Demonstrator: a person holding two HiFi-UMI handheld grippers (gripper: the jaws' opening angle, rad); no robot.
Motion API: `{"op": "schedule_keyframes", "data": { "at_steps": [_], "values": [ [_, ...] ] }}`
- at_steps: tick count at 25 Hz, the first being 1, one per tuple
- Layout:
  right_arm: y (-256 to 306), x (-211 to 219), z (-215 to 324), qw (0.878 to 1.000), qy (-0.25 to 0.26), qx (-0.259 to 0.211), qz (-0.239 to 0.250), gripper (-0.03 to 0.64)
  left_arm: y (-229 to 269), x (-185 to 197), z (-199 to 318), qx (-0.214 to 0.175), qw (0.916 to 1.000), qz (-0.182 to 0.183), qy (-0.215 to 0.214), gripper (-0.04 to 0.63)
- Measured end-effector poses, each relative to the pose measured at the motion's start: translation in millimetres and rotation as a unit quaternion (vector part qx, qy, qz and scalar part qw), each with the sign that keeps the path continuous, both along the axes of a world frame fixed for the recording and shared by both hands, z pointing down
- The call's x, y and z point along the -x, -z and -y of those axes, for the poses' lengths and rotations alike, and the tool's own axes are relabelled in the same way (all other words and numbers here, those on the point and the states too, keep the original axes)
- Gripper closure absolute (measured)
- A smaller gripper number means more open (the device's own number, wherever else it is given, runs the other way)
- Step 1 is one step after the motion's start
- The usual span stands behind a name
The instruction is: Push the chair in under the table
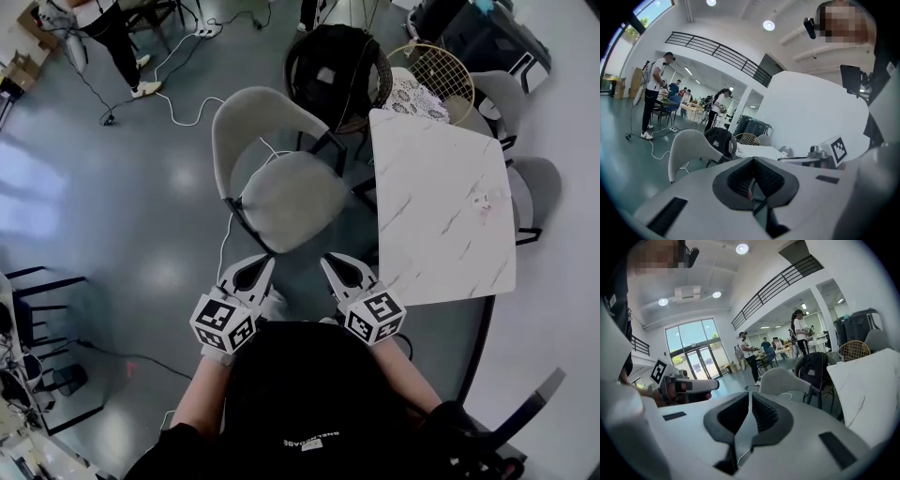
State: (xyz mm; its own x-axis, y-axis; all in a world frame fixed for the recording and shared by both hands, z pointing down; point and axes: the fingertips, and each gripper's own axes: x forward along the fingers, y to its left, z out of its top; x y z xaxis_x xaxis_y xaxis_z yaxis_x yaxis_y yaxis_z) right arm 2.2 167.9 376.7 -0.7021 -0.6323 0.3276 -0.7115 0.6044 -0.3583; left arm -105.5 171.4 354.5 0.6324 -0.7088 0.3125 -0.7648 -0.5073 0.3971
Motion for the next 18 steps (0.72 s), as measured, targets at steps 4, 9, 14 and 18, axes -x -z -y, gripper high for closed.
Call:
{"op": "schedule_keyframes", "data": {
  "at_steps": [4, 9, 14, 18],
  "values": [
    [-4.5, 28.9, 27.7, 1.0, -0.015, 0.011, -0.009, 0.601, -8.1, 41.2, 24.6, 0.011, 0.9999, 0.002, -0.005, 0.589],
    [-11.7, 61.0, 45.6, 0.999, -0.009, 0.02, -0.028, 0.601, -15.6, 86.7, 48.1, 0.022, 0.9996, 0.012, 0.012, 0.589],
    [-21.8, 77.0, 56.3, 0.998, 0.013, 0.024, -0.059, 0.6, -26.6, 108.7, 60.6, 0.041, 0.9983, 0.031, 0.027, 0.589],
    [-26.2, 83.2, 71.6, 0.997, 0.032, 0.022, -0.062, 0.598, -33.5, 110.7, 73.7, 0.05, 0.9972, 0.04, 0.039, 0.588]
  ]
}}
